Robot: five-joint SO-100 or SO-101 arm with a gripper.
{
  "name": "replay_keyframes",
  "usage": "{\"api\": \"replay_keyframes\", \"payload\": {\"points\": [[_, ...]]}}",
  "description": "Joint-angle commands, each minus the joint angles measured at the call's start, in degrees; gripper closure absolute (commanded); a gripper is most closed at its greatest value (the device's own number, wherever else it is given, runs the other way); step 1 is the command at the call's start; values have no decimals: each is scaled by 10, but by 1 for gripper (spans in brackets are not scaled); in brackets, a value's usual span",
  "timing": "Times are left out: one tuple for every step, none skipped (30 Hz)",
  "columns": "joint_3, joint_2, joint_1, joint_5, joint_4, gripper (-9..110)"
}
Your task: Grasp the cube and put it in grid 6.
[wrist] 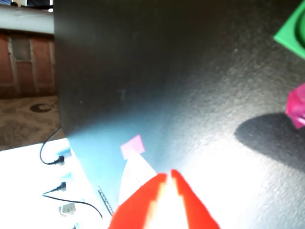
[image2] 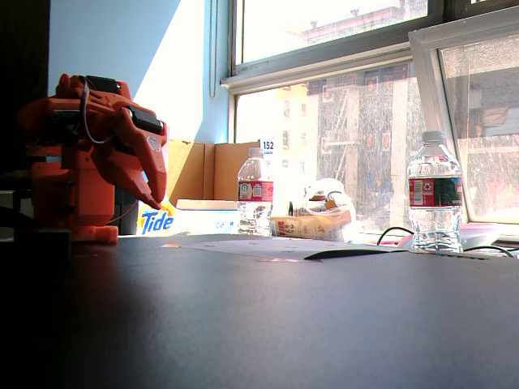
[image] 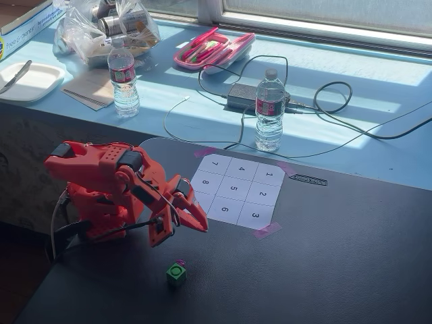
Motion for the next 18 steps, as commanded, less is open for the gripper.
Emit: {"api": "replay_keyframes", "payload": {"points": [[40,2,-2,3,3,101],[40,2,-2,3,3,101],[40,2,-2,3,3,101],[40,2,-2,3,3,101],[40,2,-2,3,3,101],[40,2,-2,3,3,101],[40,2,-2,3,3,101],[40,2,-2,3,3,101],[40,2,-2,3,3,101],[40,2,-2,3,3,101],[40,2,-2,3,3,101],[40,2,-2,3,4,101],[40,2,-2,3,5,101],[39,2,-2,3,5,101],[38,2,-1,3,6,101],[38,2,-1,3,7,101],[38,2,-1,3,7,101],[38,2,-1,3,7,101]]}}
